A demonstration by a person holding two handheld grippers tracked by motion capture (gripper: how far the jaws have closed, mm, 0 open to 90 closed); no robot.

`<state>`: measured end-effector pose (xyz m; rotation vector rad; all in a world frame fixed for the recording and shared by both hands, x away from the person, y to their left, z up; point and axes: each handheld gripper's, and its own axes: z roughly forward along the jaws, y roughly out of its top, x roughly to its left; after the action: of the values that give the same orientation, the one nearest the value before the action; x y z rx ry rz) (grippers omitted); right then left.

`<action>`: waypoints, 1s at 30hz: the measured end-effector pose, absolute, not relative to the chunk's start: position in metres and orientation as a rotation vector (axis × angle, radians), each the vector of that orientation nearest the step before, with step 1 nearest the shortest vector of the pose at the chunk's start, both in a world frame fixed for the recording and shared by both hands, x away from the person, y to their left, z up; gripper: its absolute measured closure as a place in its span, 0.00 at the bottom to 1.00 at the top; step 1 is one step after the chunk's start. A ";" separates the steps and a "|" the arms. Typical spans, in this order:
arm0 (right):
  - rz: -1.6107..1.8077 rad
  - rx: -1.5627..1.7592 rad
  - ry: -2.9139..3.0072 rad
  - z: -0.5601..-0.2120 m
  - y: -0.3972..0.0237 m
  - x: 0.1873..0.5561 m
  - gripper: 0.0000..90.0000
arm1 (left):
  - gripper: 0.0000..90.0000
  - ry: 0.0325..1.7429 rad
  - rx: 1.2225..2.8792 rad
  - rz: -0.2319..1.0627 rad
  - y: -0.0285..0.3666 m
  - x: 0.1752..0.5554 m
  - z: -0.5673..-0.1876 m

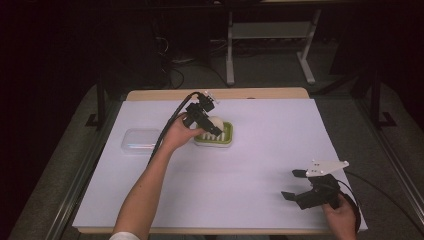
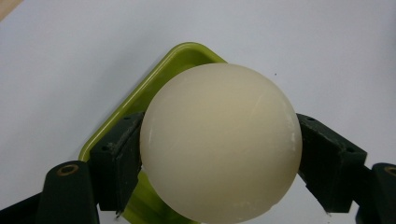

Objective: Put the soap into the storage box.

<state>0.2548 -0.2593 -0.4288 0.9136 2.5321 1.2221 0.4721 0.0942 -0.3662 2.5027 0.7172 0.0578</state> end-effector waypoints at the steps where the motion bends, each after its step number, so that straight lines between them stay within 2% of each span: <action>1: 1.223 0.912 2.532 -0.429 -0.259 0.255 0.15 | 0.25 0.728 2.499 0.061 0.094 0.473 -0.367; 30: 1.222 0.913 2.536 -0.428 -0.259 0.255 0.15 | 0.25 0.809 2.510 0.058 0.085 0.484 -0.395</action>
<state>0.2554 -0.2590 -0.4285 0.9128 2.5358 1.2218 0.4838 0.0853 -0.3950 2.5100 0.8090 0.0585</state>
